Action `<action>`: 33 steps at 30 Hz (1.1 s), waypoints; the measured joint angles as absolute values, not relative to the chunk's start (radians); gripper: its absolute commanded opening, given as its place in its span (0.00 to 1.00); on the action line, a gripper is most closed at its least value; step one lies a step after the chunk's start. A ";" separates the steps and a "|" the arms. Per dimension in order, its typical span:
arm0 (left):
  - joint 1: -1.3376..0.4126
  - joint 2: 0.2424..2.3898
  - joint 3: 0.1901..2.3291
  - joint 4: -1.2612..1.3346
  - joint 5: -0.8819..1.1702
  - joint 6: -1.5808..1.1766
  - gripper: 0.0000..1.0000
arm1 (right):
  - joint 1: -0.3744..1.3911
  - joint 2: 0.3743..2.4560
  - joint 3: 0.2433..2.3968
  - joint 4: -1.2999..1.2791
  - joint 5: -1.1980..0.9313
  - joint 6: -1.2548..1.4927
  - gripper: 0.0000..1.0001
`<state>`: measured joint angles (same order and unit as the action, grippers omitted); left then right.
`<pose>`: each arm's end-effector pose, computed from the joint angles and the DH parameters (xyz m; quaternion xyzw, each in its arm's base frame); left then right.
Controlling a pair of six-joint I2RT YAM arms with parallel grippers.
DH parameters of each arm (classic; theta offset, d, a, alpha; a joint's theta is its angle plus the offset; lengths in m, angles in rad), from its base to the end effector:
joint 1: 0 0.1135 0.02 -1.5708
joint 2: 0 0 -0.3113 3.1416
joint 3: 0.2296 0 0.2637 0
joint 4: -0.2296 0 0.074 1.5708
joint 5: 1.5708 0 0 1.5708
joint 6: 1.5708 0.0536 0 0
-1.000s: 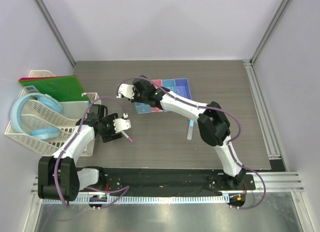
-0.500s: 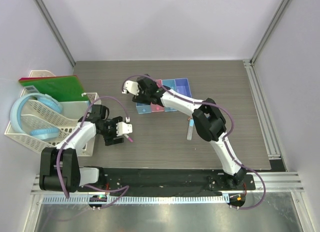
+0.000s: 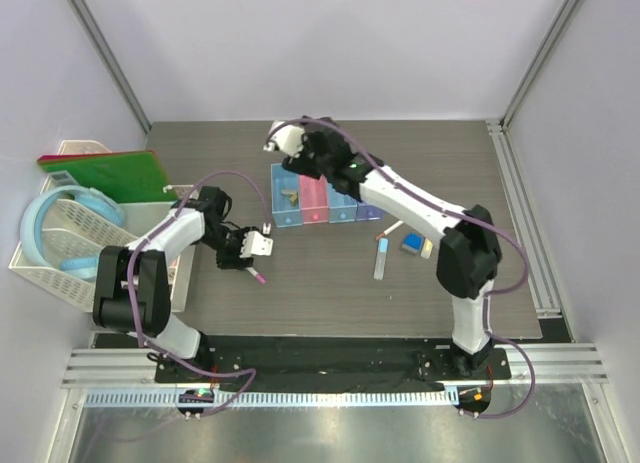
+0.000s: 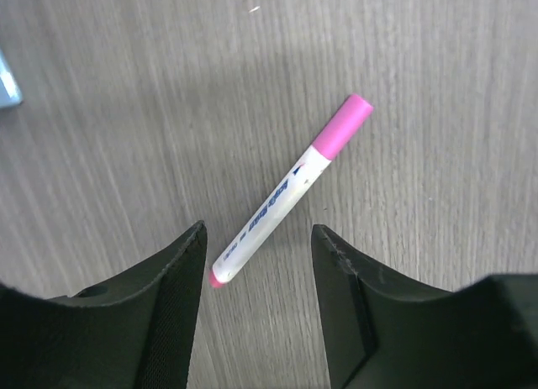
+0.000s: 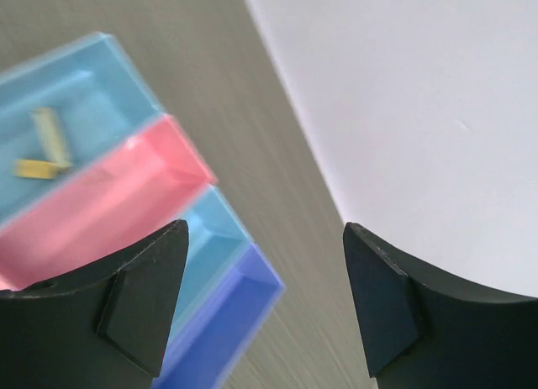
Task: Sort the stationery into containers
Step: Pick up the pen from the center of the board.
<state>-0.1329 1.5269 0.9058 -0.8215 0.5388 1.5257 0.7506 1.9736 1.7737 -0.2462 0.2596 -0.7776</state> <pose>0.2594 -0.0624 0.2049 0.7209 0.6371 -0.1642 0.2177 0.3890 0.3440 0.3534 -0.5306 0.6534 -0.1166 0.5272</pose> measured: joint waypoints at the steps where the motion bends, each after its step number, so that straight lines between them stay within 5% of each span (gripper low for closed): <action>1: -0.138 1.555 0.936 -0.858 0.540 1.542 0.54 | 0.721 1.934 1.743 -0.232 0.258 -0.775 0.80; 11: -0.172 1.647 0.973 -1.000 0.501 1.606 0.53 | 0.453 1.714 1.259 -0.137 0.270 -0.753 0.80; 16: -0.183 1.648 0.948 -0.982 0.481 1.581 0.10 | 0.452 1.671 1.119 -0.134 0.232 -0.752 0.81; 18: -0.191 1.653 0.950 -0.969 0.476 1.560 0.00 | 0.449 1.651 1.091 -0.125 0.219 -0.765 0.82; 33: -0.206 1.653 1.023 -0.972 0.477 1.437 0.00 | 0.252 1.598 1.106 -0.336 -0.023 -1.020 0.86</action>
